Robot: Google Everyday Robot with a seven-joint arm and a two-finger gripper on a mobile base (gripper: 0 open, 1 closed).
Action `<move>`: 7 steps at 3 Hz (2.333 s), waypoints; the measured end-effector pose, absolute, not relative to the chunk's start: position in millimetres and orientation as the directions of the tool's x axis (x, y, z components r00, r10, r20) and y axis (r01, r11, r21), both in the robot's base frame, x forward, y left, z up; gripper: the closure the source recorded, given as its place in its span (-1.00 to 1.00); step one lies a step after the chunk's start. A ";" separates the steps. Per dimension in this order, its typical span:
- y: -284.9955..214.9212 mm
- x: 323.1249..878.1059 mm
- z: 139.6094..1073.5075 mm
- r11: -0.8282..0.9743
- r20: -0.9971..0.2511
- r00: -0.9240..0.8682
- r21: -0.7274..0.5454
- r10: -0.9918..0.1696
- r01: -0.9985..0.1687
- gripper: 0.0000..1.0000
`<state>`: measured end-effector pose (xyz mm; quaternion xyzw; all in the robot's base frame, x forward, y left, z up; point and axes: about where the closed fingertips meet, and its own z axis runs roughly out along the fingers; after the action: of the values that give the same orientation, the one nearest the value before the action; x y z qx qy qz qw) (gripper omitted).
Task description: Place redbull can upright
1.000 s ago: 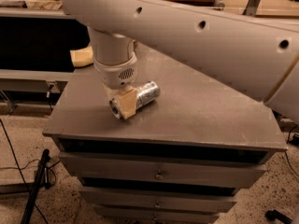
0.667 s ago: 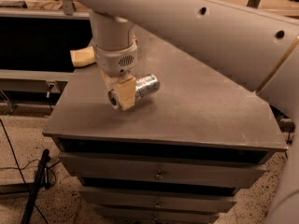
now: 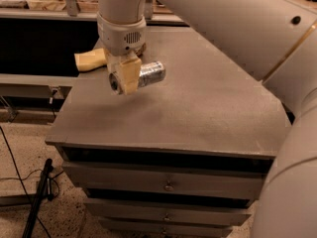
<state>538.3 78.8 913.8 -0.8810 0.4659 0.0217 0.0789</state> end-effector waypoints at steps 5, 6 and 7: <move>12.5 550.3 946.6 -0.270 -0.465 0.360 -0.250 -0.809 -0.930 1.00; 3.9 551.8 954.9 -0.216 -0.554 0.330 -0.263 -0.764 -0.940 1.00; -2.2 540.9 964.9 -0.142 -0.656 0.305 -0.290 -0.691 -0.946 1.00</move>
Offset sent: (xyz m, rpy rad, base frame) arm -0.0054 -0.0297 -0.0128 0.3401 0.0988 -0.1374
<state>540.9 -2.2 964.9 -0.7321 0.5590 0.1873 0.3413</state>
